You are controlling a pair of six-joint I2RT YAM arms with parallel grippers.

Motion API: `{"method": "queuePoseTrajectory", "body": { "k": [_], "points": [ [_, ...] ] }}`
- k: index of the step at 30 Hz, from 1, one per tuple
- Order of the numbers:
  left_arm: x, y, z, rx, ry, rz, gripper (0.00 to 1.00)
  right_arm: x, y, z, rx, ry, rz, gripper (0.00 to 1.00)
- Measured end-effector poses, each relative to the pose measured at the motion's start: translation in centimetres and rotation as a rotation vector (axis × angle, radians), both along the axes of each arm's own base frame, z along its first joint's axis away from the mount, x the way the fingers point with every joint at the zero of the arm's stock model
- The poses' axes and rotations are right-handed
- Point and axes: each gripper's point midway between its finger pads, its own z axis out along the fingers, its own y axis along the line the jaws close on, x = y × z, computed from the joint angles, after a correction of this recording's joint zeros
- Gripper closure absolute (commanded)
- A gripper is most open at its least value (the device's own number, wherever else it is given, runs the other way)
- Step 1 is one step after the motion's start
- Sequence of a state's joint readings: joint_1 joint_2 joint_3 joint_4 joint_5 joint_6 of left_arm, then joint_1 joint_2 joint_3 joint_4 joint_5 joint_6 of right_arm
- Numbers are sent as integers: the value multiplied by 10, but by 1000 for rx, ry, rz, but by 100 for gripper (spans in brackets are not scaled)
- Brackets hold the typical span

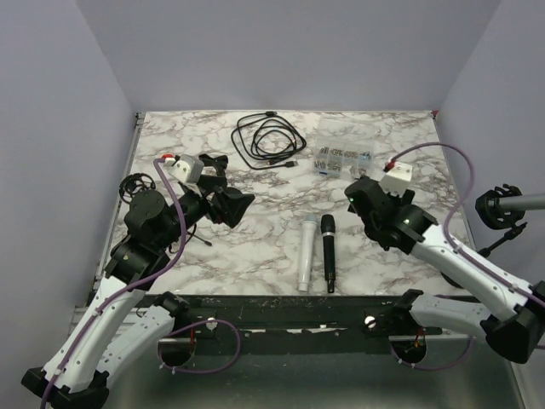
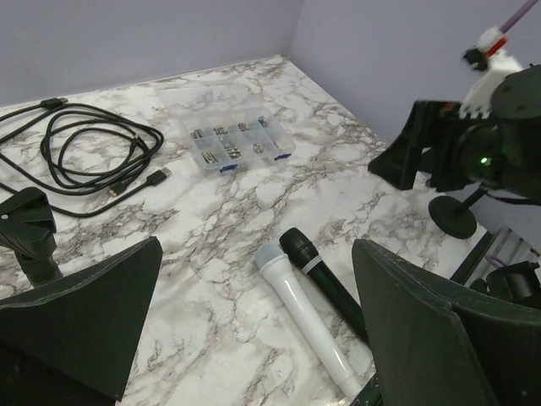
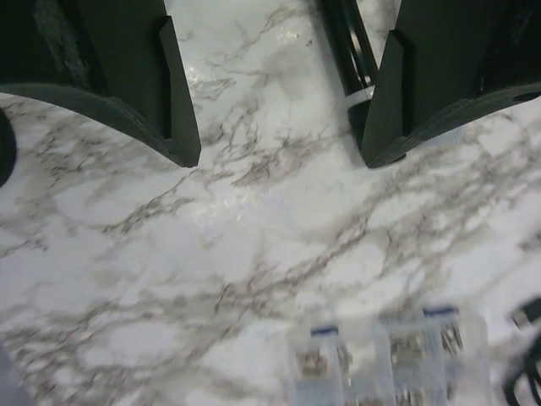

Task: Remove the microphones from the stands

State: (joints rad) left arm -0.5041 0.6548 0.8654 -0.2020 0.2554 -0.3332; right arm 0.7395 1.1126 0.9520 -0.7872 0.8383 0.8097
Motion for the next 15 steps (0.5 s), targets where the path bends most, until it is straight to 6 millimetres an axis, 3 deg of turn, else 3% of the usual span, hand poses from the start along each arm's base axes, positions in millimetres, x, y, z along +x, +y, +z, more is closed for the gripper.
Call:
{"method": "queuePoseTrajectory", "body": {
  "k": [7, 11, 15],
  "points": [
    [-3, -2, 4, -15, -6, -19, 1, -6, -56, 107, -50, -308, -166, 3],
    [-5, -4, 7, -25, -12, -32, 1, -12, -83, 144, -140, -376, -260, 0],
    [-8, -5, 9, -33, -14, -43, 1, -20, -104, 166, -251, -393, -332, 0]
  ]
}}
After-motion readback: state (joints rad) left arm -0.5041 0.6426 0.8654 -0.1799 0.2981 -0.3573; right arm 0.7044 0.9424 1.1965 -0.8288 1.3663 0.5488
